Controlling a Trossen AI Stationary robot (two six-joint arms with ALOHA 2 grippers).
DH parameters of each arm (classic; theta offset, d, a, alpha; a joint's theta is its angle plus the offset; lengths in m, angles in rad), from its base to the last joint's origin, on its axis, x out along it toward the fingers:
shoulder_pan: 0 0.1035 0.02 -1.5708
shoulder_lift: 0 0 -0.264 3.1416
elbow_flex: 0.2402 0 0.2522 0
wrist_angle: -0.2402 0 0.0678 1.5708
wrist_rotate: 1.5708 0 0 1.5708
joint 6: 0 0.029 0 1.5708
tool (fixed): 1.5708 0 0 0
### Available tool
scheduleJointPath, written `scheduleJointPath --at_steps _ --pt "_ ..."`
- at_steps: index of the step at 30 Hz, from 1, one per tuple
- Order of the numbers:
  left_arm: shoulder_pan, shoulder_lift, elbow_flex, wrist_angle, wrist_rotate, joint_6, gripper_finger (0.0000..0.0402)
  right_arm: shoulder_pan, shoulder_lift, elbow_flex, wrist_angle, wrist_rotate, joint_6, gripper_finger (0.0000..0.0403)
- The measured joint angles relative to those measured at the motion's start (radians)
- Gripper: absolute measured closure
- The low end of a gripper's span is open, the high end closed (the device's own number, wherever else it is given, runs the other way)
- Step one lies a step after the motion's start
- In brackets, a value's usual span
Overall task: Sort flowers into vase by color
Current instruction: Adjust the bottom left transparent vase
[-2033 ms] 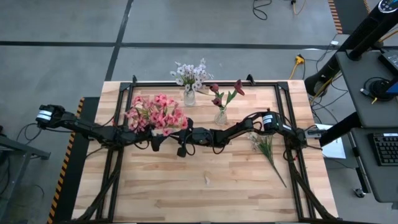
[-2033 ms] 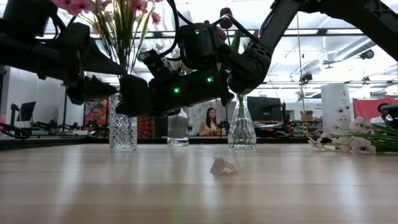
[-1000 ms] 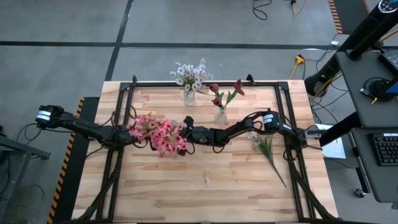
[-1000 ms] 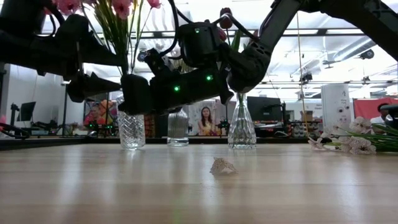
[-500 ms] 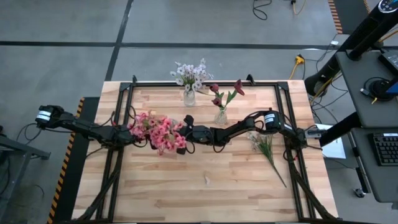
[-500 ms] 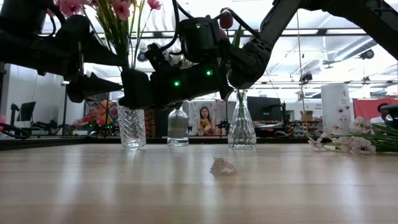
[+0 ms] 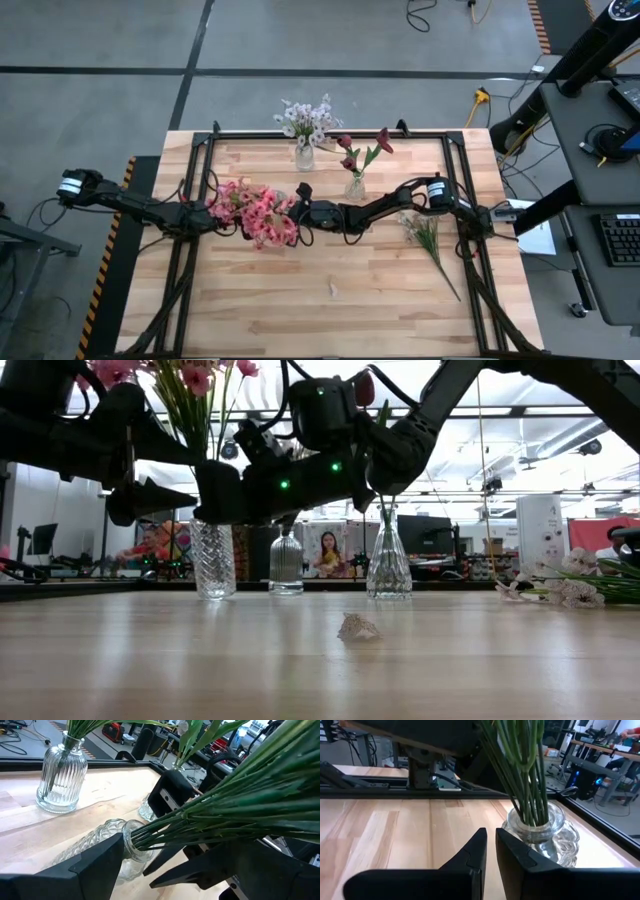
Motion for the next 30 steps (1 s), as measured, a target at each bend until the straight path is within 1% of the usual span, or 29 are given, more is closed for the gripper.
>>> scheduleJointPath --at_steps 30 --pt "0.0 0.0 0.0 0.0 0.001 -0.004 0.007 0.0 -0.012 0.0 -0.024 0.002 -0.013 0.0369"
